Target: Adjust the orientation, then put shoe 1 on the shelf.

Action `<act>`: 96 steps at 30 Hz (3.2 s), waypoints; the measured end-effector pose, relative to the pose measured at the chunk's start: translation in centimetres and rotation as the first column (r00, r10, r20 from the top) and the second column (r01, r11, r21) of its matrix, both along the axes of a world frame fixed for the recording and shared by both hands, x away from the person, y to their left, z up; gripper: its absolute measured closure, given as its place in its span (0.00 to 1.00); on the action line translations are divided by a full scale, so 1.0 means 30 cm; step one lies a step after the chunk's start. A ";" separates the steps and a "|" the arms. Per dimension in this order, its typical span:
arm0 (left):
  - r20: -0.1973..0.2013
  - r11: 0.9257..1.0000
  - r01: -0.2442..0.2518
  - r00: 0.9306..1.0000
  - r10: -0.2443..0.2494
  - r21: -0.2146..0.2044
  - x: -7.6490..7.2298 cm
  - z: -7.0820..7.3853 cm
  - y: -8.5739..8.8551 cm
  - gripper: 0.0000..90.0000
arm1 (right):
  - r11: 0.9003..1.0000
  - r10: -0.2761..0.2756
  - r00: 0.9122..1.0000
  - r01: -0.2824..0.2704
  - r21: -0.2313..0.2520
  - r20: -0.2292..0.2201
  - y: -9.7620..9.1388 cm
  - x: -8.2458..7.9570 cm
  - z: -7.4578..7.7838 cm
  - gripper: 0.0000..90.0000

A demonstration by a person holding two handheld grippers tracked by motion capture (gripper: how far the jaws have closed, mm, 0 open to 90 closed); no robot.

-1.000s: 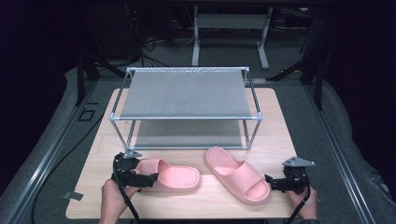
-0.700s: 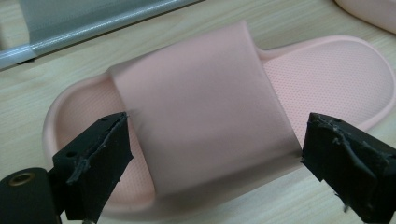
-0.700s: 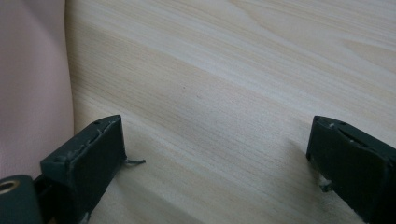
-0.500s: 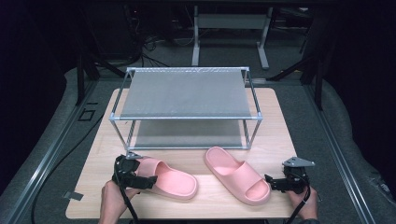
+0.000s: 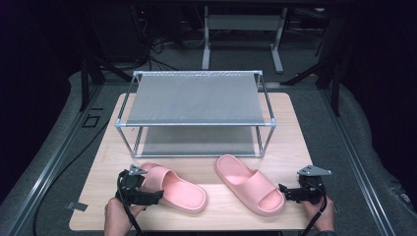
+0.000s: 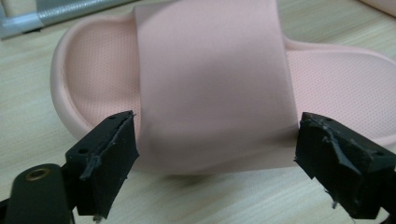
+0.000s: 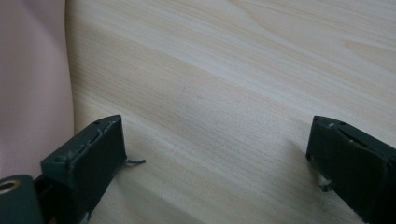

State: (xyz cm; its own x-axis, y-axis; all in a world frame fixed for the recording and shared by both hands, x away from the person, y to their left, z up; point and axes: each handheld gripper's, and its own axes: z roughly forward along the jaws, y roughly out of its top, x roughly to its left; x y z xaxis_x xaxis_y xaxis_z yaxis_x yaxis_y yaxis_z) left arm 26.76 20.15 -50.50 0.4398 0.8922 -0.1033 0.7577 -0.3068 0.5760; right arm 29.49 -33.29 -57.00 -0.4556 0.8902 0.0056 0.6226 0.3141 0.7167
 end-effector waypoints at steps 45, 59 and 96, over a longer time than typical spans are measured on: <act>-0.150 0.966 0.170 0.978 -0.141 0.196 0.167 -0.017 0.073 0.81 | 1.000 0.000 1.000 0.000 0.001 0.001 0.000 -0.001 0.000 0.05; -0.184 0.952 0.210 0.968 -0.170 0.224 0.225 -0.011 0.082 0.84 | 1.000 -0.003 1.000 0.003 -0.001 0.004 0.001 -0.001 -0.001 0.05; -0.113 0.666 0.713 0.696 -0.709 0.220 0.343 0.202 0.048 0.92 | 1.000 -0.009 1.000 0.009 -0.005 0.008 0.001 -0.001 -0.001 0.05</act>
State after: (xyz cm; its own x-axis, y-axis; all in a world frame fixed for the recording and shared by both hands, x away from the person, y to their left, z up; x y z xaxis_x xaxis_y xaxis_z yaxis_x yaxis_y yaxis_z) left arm 37.05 21.57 -44.45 0.9508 0.3062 0.0467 0.2622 -0.8759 0.4050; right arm 29.46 -33.25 -57.02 -0.4475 0.8943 -0.0027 0.6201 0.3124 0.7197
